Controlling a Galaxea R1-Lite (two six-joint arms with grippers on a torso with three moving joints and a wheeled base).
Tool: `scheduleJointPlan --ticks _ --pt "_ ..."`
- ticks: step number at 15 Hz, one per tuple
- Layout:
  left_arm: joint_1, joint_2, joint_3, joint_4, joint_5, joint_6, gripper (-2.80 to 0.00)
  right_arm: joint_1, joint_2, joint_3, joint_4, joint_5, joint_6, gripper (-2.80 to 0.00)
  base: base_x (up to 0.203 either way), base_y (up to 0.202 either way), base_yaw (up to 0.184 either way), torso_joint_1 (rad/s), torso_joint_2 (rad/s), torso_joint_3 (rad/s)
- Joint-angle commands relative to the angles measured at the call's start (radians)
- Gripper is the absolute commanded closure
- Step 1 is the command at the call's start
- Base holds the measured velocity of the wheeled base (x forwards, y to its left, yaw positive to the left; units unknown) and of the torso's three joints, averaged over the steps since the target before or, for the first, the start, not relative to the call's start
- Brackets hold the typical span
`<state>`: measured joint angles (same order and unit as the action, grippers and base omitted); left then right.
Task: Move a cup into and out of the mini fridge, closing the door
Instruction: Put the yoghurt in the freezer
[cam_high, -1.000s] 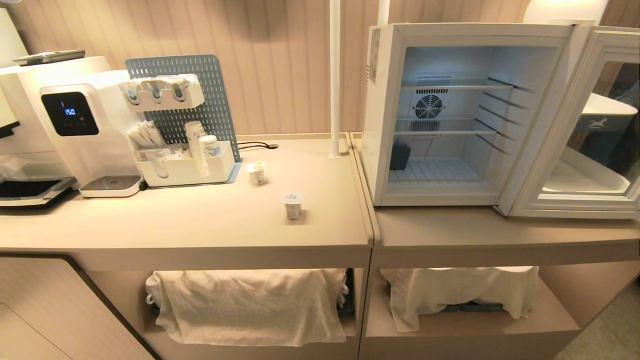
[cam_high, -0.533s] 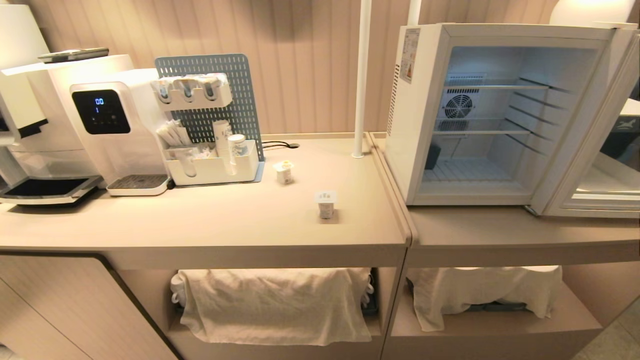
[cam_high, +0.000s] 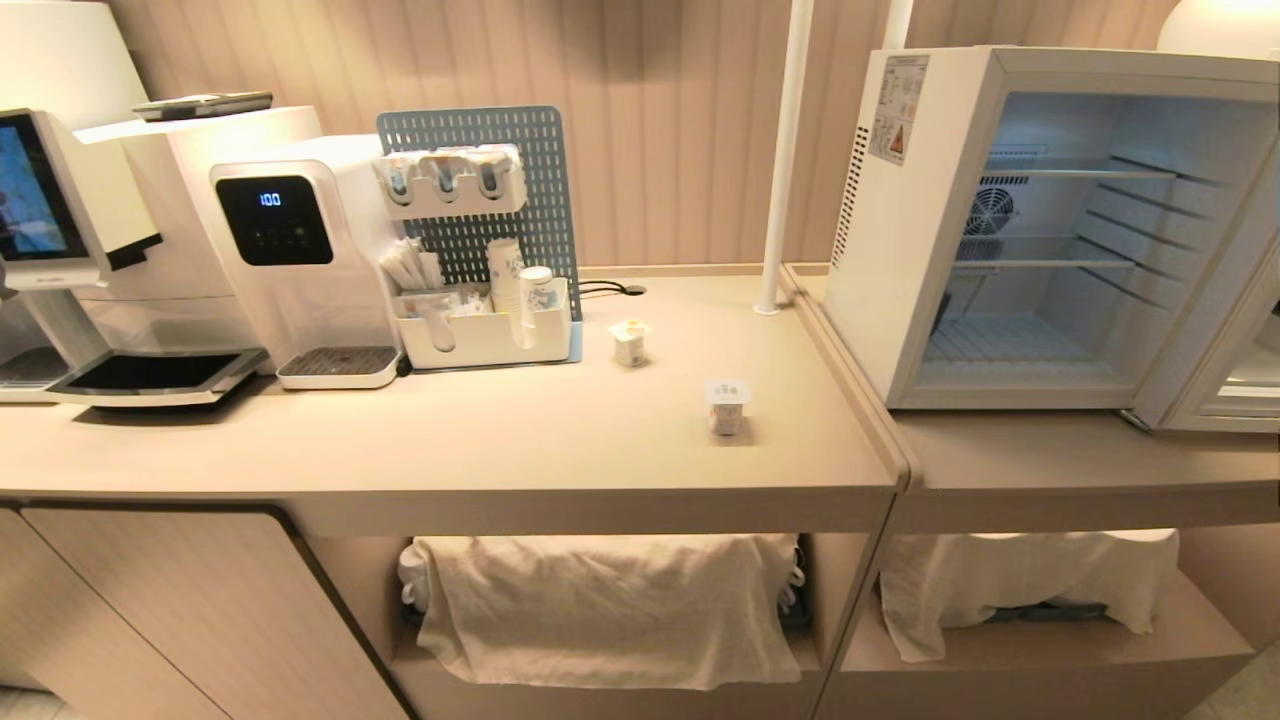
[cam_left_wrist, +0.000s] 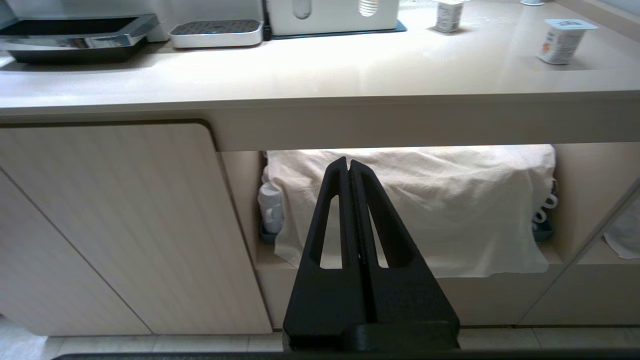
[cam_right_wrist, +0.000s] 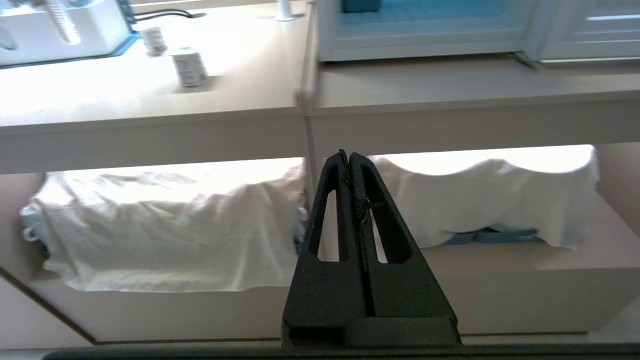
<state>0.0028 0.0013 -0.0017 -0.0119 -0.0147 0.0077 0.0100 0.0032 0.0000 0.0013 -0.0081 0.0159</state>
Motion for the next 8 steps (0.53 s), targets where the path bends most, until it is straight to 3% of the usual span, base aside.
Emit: scheduleJointPlan --ticks 1,8 --pt "0.000 0.000 0.000 0.000 0.000 0.000 0.00 0.001 0.001 0.000 -0.001 0.000 -0.001 0.00 0.000 0.191 0.000 0.002 0.01 0.007" --pt "0.000 0.000 0.000 0.000 -0.001 -0.002 0.00 0.001 0.001 0.000 0.000 0.000 -0.001 0.00 0.000 0.187 0.002 0.004 0.00 0.003"
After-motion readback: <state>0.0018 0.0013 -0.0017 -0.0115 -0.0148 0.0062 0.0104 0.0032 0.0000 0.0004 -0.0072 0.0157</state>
